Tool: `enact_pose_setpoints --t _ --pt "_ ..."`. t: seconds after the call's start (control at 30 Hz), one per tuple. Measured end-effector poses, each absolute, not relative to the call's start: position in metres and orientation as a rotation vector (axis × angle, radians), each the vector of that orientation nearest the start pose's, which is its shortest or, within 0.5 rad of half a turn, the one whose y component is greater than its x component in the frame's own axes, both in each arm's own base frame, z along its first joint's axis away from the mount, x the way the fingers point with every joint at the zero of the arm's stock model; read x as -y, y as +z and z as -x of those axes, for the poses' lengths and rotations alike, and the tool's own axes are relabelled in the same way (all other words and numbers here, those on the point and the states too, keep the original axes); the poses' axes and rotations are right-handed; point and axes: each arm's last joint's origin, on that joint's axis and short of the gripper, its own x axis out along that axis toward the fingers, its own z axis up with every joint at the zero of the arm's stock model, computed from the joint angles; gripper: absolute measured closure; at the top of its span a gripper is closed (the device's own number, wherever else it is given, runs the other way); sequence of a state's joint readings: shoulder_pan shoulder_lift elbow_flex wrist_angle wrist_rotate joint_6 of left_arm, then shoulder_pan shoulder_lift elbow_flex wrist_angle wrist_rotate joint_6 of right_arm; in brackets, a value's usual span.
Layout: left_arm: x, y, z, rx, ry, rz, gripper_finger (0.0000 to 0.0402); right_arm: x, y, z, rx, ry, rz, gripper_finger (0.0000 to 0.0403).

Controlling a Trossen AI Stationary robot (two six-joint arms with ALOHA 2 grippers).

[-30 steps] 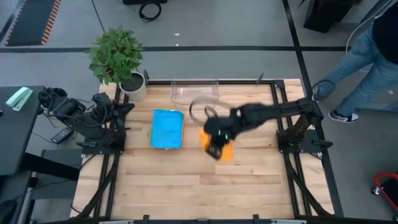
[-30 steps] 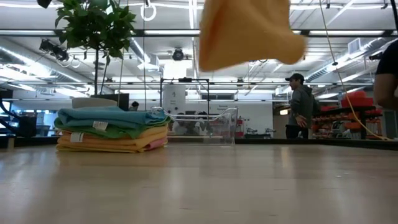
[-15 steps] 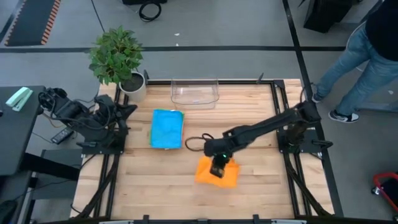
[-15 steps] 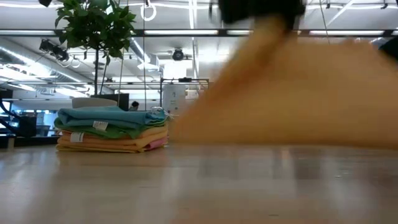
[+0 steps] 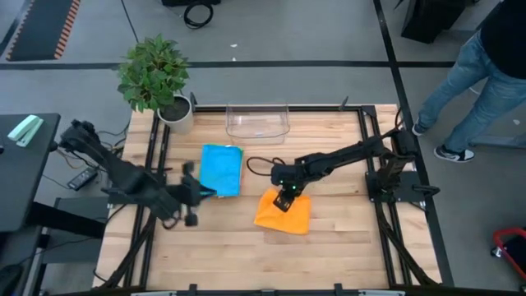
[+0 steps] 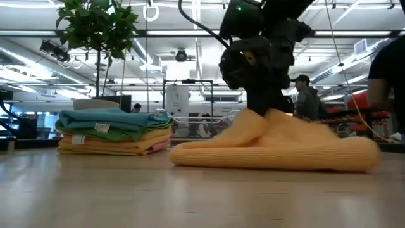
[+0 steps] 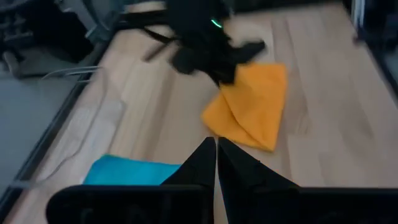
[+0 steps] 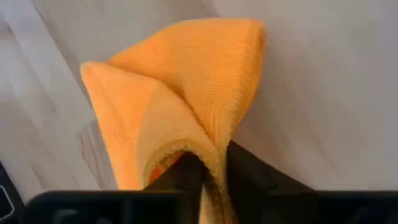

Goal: Fold microfiber towels
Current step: Stack the folded orange microfiber cloth on top of the folded blue microfiber cloth

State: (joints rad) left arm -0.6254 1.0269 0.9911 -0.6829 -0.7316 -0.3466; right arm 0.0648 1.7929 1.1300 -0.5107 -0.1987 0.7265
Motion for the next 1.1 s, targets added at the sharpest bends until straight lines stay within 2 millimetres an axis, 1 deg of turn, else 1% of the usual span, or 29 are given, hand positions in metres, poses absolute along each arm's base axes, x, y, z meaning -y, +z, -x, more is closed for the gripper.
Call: enact_pose_setpoints --t 0.17,0.27,0.37,0.43,0.5,0.57,0.63,0.67,0.7,0.77,0.83,0.9,1.03,1.1 --pt "0.122 0.292 -0.203 -0.615 0.146 -0.273 0.0372 -0.013 0.189 -0.351 -1.208 -0.235 -0.718 0.0266" --pt "0.128 0.28 -0.215 -0.648 0.144 -0.284 0.0367 -0.003 0.199 -0.35 -1.245 -0.276 -0.71 0.0227" --pt "0.129 0.274 -0.225 -0.669 0.102 -0.249 0.0366 0.004 0.208 -0.348 -1.273 -0.356 -0.668 0.0205" --pt "0.128 0.27 -0.229 -0.702 0.066 -0.232 0.0368 0.0 0.214 -0.345 -1.284 -0.379 -0.636 0.0203" --pt "0.128 0.266 -0.232 -0.729 0.029 -0.213 0.0372 -0.016 0.219 -0.341 -1.29 -0.35 -0.614 0.0214" --pt "0.13 0.263 -0.236 -0.739 -0.007 -0.193 0.0378 -0.044 0.216 -0.338 -1.283 -0.288 -0.603 0.0249" --pt "0.134 0.258 -0.241 -0.75 -0.039 -0.19 0.0385 -0.068 0.205 -0.337 -1.265 -0.216 -0.602 0.0312" --pt "0.137 0.254 -0.245 -0.752 -0.056 -0.193 0.039 -0.077 0.199 -0.336 -1.254 -0.192 -0.61 0.0349" --pt "0.139 0.251 -0.248 -0.752 -0.069 -0.196 0.0394 -0.083 0.195 -0.336 -1.226 -0.179 -0.623 0.0375" --pt "0.144 0.243 -0.253 -0.768 -0.085 -0.208 0.0395 -0.086 0.188 -0.336 -1.18 -0.214 -0.649 0.039" --pt "0.149 0.236 -0.257 -0.771 -0.094 -0.208 0.0392 -0.083 0.18 -0.332 -1.185 -0.261 -0.653 0.0396" --pt "0.15 0.231 -0.259 -0.794 -0.095 -0.221 0.0392 -0.079 0.173 -0.331 -1.172 -0.264 -0.664 0.0398" --pt "0.151 0.231 -0.26 -0.78 -0.107 -0.197 0.0396 -0.071 0.164 -0.327 -1.197 -0.266 -0.681 0.04" --pt "0.151 0.233 -0.26 -0.774 -0.111 -0.199 0.0393 -0.067 0.16 -0.328 -1.167 -0.256 -0.696 0.04"
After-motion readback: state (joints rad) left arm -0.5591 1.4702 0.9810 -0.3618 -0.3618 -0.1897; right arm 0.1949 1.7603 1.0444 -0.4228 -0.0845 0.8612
